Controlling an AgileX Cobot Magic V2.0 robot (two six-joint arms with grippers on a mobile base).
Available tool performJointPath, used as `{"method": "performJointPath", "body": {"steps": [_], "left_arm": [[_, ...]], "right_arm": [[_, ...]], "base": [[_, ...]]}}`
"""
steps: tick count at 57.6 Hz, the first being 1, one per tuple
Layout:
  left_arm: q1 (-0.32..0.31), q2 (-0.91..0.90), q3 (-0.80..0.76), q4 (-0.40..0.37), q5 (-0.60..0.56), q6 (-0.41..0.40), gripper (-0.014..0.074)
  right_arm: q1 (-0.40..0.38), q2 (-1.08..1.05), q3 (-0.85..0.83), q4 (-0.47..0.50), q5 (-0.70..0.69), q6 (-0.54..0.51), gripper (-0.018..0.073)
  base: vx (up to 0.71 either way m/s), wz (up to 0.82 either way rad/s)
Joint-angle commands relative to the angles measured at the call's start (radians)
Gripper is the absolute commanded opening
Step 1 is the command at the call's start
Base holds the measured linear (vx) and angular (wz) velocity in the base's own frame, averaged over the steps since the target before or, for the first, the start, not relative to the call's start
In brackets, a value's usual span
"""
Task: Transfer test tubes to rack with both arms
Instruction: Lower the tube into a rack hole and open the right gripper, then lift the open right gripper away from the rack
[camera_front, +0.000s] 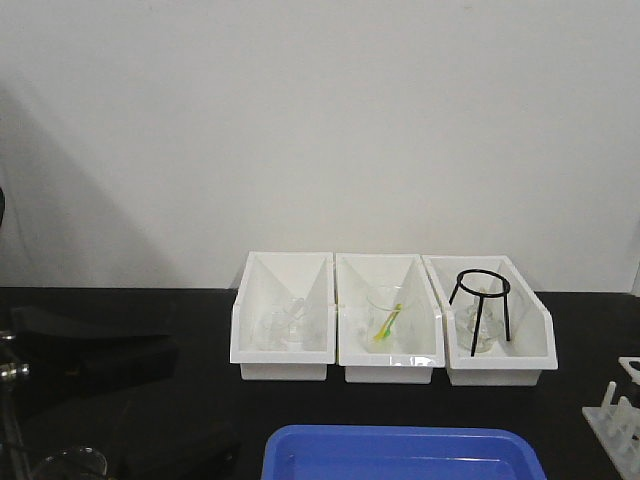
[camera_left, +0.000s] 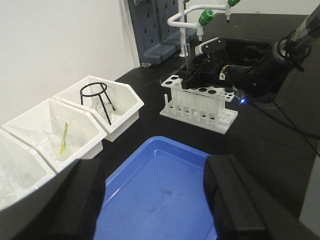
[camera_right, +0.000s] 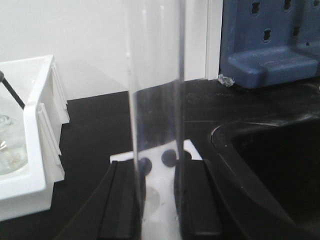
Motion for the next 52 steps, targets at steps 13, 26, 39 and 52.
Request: {"method": "performJointPath", "body": {"steps": [13, 26, 39, 52], "left_arm": [[-0.005, -0.006, -0.030, -0.004, -0.084, -0.001, 0.0519], [-0.005, -0.006, -0.030, -0.005, -0.084, -0.006, 0.0519], [-0.005, -0.006, -0.030, -0.005, -0.084, -0.006, 0.0519], [-0.005, -0.006, -0.030, -0.005, -0.084, -0.006, 0.0519]], "right_arm": [[-0.004, 0.032, -0.029, -0.008, -0.105, -0.001, -0.0006], [-0.004, 0.053, -0.029, -0.016, -0.112, 0.001, 0.0001], [-0.004, 0.053, -0.029, -0.019, -0.115, 0.001, 0.0090], [-0.004, 0.053, -0.029, -0.052, -0.173, 0.001, 0.0284]], "base": [[0.00, 0.00], [0.00, 0.00], [0.00, 0.00], [0.00, 0.00]]}}
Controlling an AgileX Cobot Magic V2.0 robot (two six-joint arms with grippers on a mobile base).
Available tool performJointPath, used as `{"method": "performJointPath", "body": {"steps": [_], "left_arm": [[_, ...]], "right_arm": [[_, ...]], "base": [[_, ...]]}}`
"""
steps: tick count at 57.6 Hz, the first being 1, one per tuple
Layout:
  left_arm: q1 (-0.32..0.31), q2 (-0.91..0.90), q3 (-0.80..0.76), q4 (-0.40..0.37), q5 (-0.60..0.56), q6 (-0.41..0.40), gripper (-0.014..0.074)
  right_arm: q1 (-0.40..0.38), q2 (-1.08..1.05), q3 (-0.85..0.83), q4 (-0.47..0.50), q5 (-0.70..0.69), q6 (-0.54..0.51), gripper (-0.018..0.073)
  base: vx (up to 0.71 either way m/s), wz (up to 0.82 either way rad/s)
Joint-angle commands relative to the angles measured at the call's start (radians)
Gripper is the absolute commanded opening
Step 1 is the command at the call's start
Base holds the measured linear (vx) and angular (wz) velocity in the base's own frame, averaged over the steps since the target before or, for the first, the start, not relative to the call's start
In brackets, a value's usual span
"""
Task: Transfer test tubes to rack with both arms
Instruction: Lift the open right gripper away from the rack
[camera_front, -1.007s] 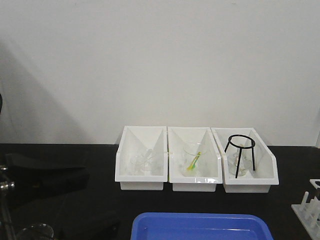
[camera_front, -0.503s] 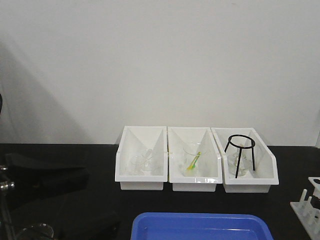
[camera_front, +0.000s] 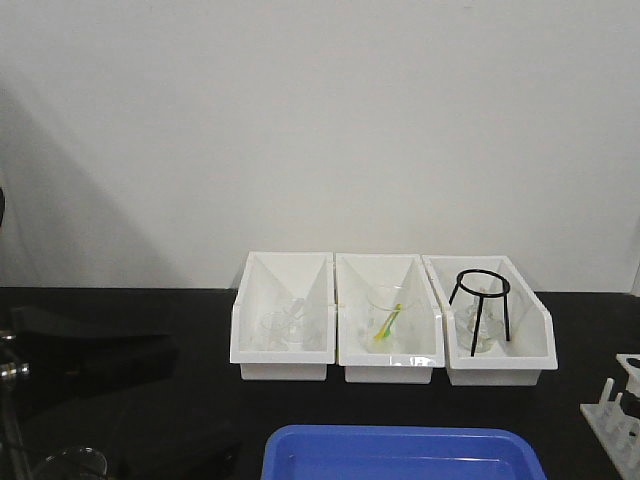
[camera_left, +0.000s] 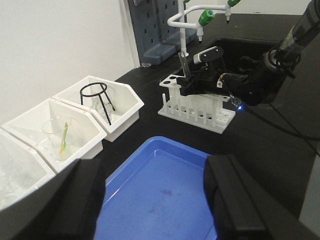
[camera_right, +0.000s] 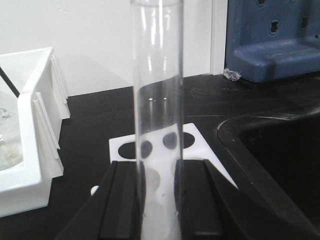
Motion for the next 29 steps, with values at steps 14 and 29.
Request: {"method": "performJointPath", "body": {"steps": [14, 29], "left_arm": [[-0.005, -0.006, -0.030, -0.005, -0.084, -0.005, 0.0519], [-0.005, -0.006, -0.030, -0.005, -0.084, -0.005, 0.0519]], "right_arm": [[-0.004, -0.049, -0.018, -0.071, -0.247, -0.004, 0.0463], [-0.004, -0.158, -0.018, -0.070, -0.295, -0.004, 0.0471]], "base": [[0.00, 0.00], [0.00, 0.00]]}}
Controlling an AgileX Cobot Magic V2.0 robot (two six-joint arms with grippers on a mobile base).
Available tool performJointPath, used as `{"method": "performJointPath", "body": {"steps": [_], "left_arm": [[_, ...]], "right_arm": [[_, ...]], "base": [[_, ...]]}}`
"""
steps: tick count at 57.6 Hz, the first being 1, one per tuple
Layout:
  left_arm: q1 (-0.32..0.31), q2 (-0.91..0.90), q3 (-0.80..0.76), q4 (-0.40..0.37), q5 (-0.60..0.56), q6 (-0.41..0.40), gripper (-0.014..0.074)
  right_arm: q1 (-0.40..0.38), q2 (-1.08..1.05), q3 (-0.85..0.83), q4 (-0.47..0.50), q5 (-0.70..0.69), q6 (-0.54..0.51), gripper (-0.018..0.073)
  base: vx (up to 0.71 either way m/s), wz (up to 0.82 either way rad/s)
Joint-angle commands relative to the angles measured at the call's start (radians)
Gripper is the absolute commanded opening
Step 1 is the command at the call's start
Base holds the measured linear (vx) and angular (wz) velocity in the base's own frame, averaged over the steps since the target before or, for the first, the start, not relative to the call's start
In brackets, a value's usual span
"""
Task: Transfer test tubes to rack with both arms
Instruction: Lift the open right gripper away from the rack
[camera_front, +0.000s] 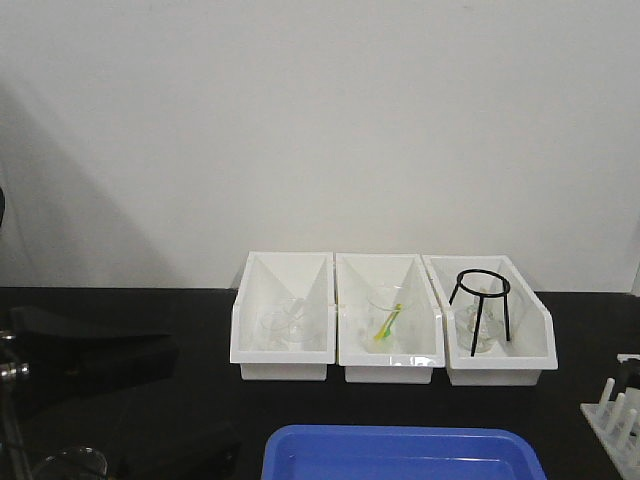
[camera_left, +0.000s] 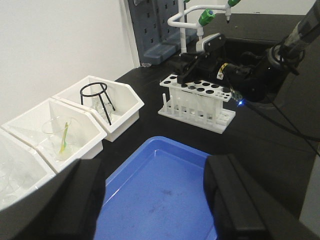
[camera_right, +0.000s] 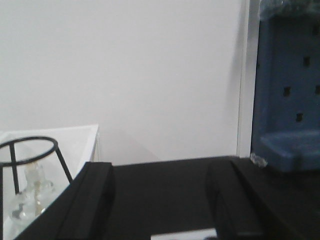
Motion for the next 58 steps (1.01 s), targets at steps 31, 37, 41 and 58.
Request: {"method": "performJointPath", "body": {"steps": [31, 37, 41, 58], "left_arm": [[-0.005, -0.006, -0.030, -0.012, -0.080, -0.005, 0.0519], [-0.005, -0.006, -0.030, -0.012, -0.076, -0.005, 0.0519], [-0.005, -0.006, -0.030, -0.012, -0.076, -0.005, 0.0517], [-0.005, -0.006, -0.030, -0.011, -0.039, -0.006, 0.0178]], "right_arm": [[-0.004, -0.659, -0.020, -0.113, 0.211, 0.240, 0.0249], [-0.003, -0.803, -0.020, -0.252, 0.404, 0.315, 0.0121], [0.012, -0.884, -0.020, -0.378, 0.535, 0.405, 0.0048], [0.190, -1.170, -0.016, -1.227, 0.725, 1.332, -0.0010]], "base": [[0.00, 0.00], [0.00, 0.00], [0.00, 0.00], [0.00, 0.00]]}}
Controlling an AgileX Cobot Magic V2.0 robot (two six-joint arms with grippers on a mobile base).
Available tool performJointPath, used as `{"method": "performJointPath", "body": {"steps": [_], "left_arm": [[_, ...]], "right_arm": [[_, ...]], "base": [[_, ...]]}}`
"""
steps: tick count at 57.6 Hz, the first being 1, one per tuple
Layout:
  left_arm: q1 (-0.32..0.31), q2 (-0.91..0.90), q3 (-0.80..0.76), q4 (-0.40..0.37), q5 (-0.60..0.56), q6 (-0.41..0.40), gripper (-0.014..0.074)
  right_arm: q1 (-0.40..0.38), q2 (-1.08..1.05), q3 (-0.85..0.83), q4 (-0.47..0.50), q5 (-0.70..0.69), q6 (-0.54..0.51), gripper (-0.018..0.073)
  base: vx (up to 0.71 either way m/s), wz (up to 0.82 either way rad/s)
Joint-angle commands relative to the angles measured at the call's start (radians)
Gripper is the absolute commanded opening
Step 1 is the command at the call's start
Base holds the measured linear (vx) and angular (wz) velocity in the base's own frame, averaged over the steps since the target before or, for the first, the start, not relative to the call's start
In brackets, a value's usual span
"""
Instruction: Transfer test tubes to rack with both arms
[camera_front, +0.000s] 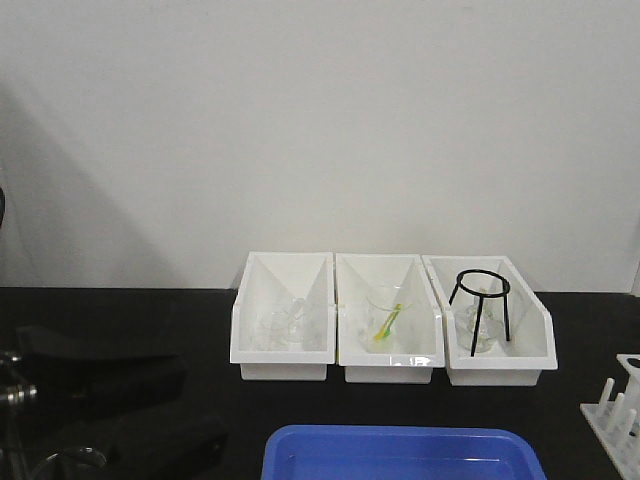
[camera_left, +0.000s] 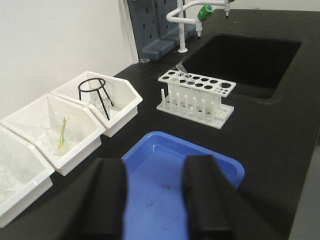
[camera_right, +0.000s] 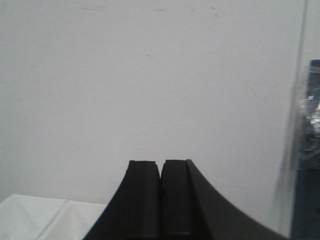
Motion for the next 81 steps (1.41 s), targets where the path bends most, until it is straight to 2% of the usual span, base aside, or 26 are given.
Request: {"method": "performJointPath", "body": {"steps": [1, 3, 5, 10, 27, 59, 62, 68, 70, 75, 78, 81], "left_arm": [[-0.005, -0.006, -0.030, -0.010, -0.059, -0.006, 0.0143], [-0.005, -0.006, -0.030, -0.010, -0.053, -0.006, 0.0057], [-0.005, -0.006, -0.030, -0.010, -0.050, -0.006, -0.0027], [-0.005, -0.006, -0.030, -0.010, -0.050, -0.008, -0.0022], [-0.005, -0.006, -0.030, -0.011, 0.017, -0.008, -0.0020], [-0.005, -0.006, -0.030, -0.009, 0.030, -0.006, -0.0020], [-0.005, -0.006, -0.030, 0.060, 0.028, 0.019, -0.0020], [-0.005, -0.016, 0.005, 0.289, -0.023, 0.009, -0.0020], [-0.001, -0.031, 0.040, 0.391, -0.070, -0.029, -0.0020], [0.044, -0.084, 0.137, 0.553, -0.156, -0.178, -0.0020], [0.094, -0.135, 0.206, 0.595, -0.188, -0.294, -0.0020], [0.146, -0.186, 0.268, 0.589, -0.196, -0.371, -0.0020]], "right_arm": [[0.053, -0.069, -0.027, -0.360, -0.102, 0.405, -0.0009], [0.067, -0.085, -0.027, -0.499, -0.167, 0.533, -0.0008], [0.073, -0.097, -0.026, -0.579, -0.217, 0.621, -0.0008], [0.063, -0.111, 0.006, -0.576, -0.322, 0.737, -0.0008], [0.061, -0.133, 0.039, -0.574, -0.177, 0.738, -0.0007], [0.061, -0.133, 0.039, -0.575, -0.175, 0.737, -0.0007], [0.061, -0.133, 0.039, -0.575, -0.175, 0.737, -0.0007], [0.061, -0.133, 0.039, -0.575, -0.175, 0.737, -0.0007], [0.061, -0.133, 0.039, -0.575, -0.175, 0.737, -0.0007], [0.061, -0.133, 0.039, -0.575, -0.175, 0.737, -0.0007], [0.061, -0.133, 0.039, -0.575, -0.175, 0.737, -0.0007], [0.061, -0.133, 0.039, -0.575, -0.175, 0.737, -0.0007]], "base": [[0.00, 0.00], [0.00, 0.00], [0.00, 0.00], [0.00, 0.00], [0.00, 0.00], [0.00, 0.00], [0.00, 0.00], [0.00, 0.00], [0.00, 0.00], [0.00, 0.00], [0.00, 0.00], [0.00, 0.00]]}}
